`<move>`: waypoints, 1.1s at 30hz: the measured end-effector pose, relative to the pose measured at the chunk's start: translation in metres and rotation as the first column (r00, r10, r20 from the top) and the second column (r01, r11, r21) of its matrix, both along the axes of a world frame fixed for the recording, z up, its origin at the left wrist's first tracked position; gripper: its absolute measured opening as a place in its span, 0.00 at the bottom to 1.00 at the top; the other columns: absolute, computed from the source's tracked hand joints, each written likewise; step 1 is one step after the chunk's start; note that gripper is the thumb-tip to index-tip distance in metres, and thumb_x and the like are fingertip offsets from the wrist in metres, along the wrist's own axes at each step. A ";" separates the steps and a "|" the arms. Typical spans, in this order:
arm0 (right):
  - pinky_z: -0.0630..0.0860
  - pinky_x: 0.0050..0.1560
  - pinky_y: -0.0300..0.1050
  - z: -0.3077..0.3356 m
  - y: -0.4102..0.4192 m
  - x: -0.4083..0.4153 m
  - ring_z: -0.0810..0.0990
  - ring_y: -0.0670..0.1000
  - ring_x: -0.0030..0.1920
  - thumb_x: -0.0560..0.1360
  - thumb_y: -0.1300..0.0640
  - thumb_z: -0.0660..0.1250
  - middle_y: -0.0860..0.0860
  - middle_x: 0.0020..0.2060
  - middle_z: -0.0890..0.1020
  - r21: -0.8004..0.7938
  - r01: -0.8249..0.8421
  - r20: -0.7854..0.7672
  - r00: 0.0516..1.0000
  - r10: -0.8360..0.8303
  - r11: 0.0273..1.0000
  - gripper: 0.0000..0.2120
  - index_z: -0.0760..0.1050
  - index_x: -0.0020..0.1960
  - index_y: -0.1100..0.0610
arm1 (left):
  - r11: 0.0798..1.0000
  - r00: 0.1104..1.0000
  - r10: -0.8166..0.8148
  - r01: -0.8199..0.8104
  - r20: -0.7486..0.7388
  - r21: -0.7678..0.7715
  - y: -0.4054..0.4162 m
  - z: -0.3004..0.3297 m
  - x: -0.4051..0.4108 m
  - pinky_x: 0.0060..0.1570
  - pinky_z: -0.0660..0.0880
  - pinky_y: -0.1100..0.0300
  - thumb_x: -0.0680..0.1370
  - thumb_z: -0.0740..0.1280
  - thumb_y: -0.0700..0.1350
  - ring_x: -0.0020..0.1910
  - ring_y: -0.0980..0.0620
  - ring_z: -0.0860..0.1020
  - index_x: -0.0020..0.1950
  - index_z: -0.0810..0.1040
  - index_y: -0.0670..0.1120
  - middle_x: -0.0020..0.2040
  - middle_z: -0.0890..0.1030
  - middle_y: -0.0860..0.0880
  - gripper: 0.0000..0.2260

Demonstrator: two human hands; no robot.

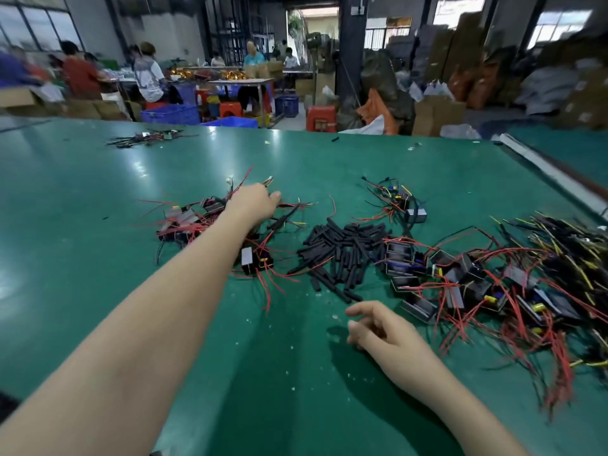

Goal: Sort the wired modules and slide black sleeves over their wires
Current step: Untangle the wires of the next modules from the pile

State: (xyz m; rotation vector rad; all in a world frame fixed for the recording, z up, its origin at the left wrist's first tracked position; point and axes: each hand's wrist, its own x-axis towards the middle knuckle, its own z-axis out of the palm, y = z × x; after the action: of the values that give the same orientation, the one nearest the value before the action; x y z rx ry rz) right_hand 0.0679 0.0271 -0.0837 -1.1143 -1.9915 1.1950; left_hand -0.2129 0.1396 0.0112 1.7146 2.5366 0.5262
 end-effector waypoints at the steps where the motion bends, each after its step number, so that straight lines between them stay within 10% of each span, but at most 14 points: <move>1: 0.76 0.50 0.49 -0.001 0.001 0.000 0.80 0.48 0.43 0.79 0.51 0.63 0.40 0.40 0.82 0.006 0.001 -0.004 1.000 -0.001 1.000 0.04 0.73 0.51 0.42 | 1.000 1.000 -0.015 0.015 -0.022 0.003 0.003 -0.007 0.000 0.51 0.72 0.50 0.81 0.57 0.52 0.55 0.35 0.76 0.55 0.74 0.33 0.55 0.77 0.32 0.21; 16: 0.74 0.38 0.35 0.008 0.002 -0.002 0.78 0.42 0.33 0.79 0.60 0.63 0.46 0.33 0.82 -0.081 0.051 -0.150 0.987 -0.063 0.995 0.07 0.75 0.48 0.50 | 0.959 0.978 -0.205 0.190 0.051 0.209 -0.037 -0.047 0.076 0.62 0.65 0.47 0.78 0.62 0.49 0.65 0.42 0.68 0.63 0.76 0.50 0.65 0.71 0.45 0.15; 26: 0.69 0.26 0.36 0.044 -0.004 0.056 0.75 0.45 0.28 0.79 0.66 0.60 0.47 0.31 0.81 -0.200 0.270 -0.400 0.855 -0.330 0.942 0.08 0.75 0.50 0.56 | 0.710 0.757 -0.599 0.350 0.262 0.611 -0.096 -0.042 0.209 0.60 0.70 0.50 0.74 0.65 0.37 0.57 0.46 0.74 0.55 0.81 0.44 0.54 0.75 0.45 0.12; 33: 0.73 0.28 0.35 0.065 -0.002 0.150 0.77 0.41 0.33 0.78 0.63 0.63 0.46 0.39 0.79 -0.062 0.570 -0.331 0.763 -0.556 0.819 0.08 0.75 0.48 0.50 | 0.475 0.646 -0.758 0.451 0.090 0.756 -0.111 -0.067 0.285 0.54 0.74 0.47 0.75 0.65 0.36 0.53 0.45 0.75 0.57 0.79 0.39 0.56 0.72 0.41 0.12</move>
State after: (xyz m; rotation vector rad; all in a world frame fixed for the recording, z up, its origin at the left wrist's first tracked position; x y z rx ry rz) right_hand 0.2176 0.0251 -0.0188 -1.2676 -1.2758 0.9288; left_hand 0.0723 0.0283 -0.0555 2.2122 1.2608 1.6653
